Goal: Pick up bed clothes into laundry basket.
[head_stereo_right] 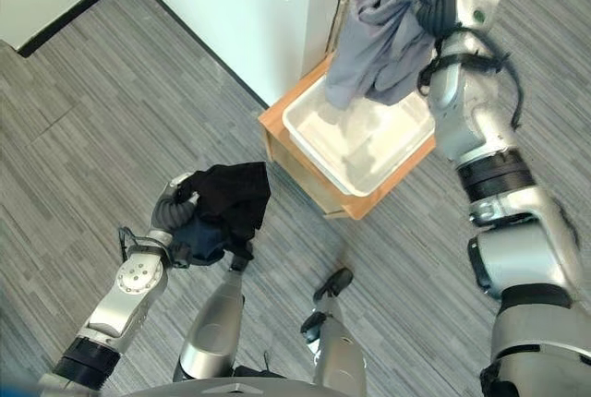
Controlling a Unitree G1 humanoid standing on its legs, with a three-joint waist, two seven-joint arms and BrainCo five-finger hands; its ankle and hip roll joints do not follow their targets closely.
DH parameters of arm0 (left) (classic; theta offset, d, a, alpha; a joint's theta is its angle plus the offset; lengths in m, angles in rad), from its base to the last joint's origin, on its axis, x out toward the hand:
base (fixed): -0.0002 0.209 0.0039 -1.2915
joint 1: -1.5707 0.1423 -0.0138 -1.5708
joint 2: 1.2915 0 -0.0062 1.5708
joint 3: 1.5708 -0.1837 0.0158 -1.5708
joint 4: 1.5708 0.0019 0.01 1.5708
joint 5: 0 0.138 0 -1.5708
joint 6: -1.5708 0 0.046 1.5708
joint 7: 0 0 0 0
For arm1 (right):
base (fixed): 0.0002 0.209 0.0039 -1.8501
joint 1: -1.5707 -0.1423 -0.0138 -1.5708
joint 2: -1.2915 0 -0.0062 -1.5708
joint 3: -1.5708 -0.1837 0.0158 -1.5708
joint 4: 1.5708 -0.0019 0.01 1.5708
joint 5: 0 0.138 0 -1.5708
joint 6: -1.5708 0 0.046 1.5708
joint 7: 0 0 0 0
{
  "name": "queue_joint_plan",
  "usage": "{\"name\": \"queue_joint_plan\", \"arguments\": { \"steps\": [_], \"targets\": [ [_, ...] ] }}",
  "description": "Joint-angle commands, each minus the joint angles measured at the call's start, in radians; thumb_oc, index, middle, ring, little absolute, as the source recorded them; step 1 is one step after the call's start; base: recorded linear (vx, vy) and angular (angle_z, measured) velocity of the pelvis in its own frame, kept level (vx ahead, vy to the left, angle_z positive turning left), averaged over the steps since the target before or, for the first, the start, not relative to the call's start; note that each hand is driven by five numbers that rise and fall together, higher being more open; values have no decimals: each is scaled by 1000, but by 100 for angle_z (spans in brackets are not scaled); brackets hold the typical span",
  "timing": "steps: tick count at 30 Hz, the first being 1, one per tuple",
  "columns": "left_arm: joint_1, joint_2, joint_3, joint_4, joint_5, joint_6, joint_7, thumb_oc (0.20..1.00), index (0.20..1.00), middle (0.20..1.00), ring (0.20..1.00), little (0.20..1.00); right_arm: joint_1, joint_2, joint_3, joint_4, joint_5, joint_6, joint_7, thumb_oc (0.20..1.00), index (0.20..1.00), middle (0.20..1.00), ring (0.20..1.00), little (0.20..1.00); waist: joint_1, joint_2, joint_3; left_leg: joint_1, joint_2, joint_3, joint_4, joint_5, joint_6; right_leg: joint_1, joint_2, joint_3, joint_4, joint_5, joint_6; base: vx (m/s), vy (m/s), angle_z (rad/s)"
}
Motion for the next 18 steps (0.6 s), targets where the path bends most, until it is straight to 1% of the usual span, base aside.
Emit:
{"name": "queue_joint_plan", "arguments": {
  "steps": [1, 2, 4, 8, 12, 13, 14, 16, 18],
  "targets": [
    [-18, 16, -59, -69, -38, -79, 5, 200, 200, 200, 200, 200, -58, -58, 71, 14, -6, -9, -5, 329, 329, 329, 329, 329, 15, 26, -34, -15, 9, 22, -93, 56, -28, 171, -29, -17, 15, -181, 134, 8, 12, 6],
    [-16, 18, -66, -72, -35, -79, 3, 200, 200, 200, 200, 200, -54, -38, 88, 63, -14, -5, 5, 1000, 1000, 1000, 1000, 1000, 16, 34, -35, -12, 7, 20, -93, 58, -28, 174, -31, -18, 15, -181, 134, 5, 26, 6],
    [-21, 22, -72, -72, -32, -79, 5, 200, 200, 200, 200, 200, -65, -35, 114, 110, -28, -1, 19, 1000, 1000, 1000, 1000, 1000, 15, 44, -37, -9, 6, 20, -93, 60, -29, 179, -35, -21, 15, -183, 134, -8, 34, 6],
    [-23, 20, -70, -69, -31, -78, 9, 200, 200, 200, 200, 200, -69, -36, 113, 102, -25, -2, 20, 1000, 1000, 1000, 1000, 1000, 10, 51, -43, -1, 4, 22, -93, 59, -29, 186, -37, -20, 15, -184, 134, 0, 21, 3],
    [-13, 16, -52, -63, -38, -77, 4, 200, 200, 200, 200, 200, -57, -66, 83, 37, 56, -41, 37, 1000, 1000, 1000, 1000, 1000, -6, 50, -69, 25, 0, 34, -93, 48, -24, 210, -45, -14, 15, -188, 136, 20, 24, 0],
    [-13, 17, -54, -63, -38, -77, 3, 200, 200, 200, 200, 200, -54, -67, 81, 34, 56, -41, 38, 1000, 1000, 1000, 1000, 1000, -5, 50, -69, 26, -1, 34, -93, 48, -24, 211, -45, -14, 15, -188, 136, 66, 31, 1],
    [-7, 11, -41, -65, -37, -72, 2, 200, 200, 200, 200, 200, -13, -87, 27, -46, 116, -65, 33, 1000, 1000, 1000, 1000, 1000, -25, 44, -87, 41, -5, 41, -93, 40, -20, 223, -50, -9, 15, -189, 137, 56, 25, 2],
    [-2, -1, -25, -67, -34, -67, 4, 200, 200, 200, 200, 200, 80, -89, -49, -141, 164, -92, 21, 1000, 1000, 1000, 1000, 1000, -46, 41, -101, 60, -10, 48, -93, 29, -16, 236, -53, -3, 15, -188, 139, 77, 29, 0],
    [0, -14, -4, -77, -18, -60, 11, 200, 200, 200, 200, 200, 236, -63, -153, -269, 205, -122, 21, 1000, 1000, 1000, 1000, 1000, -74, 40, -114, 82, -18, 55, -93, 16, -10, 254, -58, 1, 15, -189, 141, 66, 30, -8]
  ]
}}
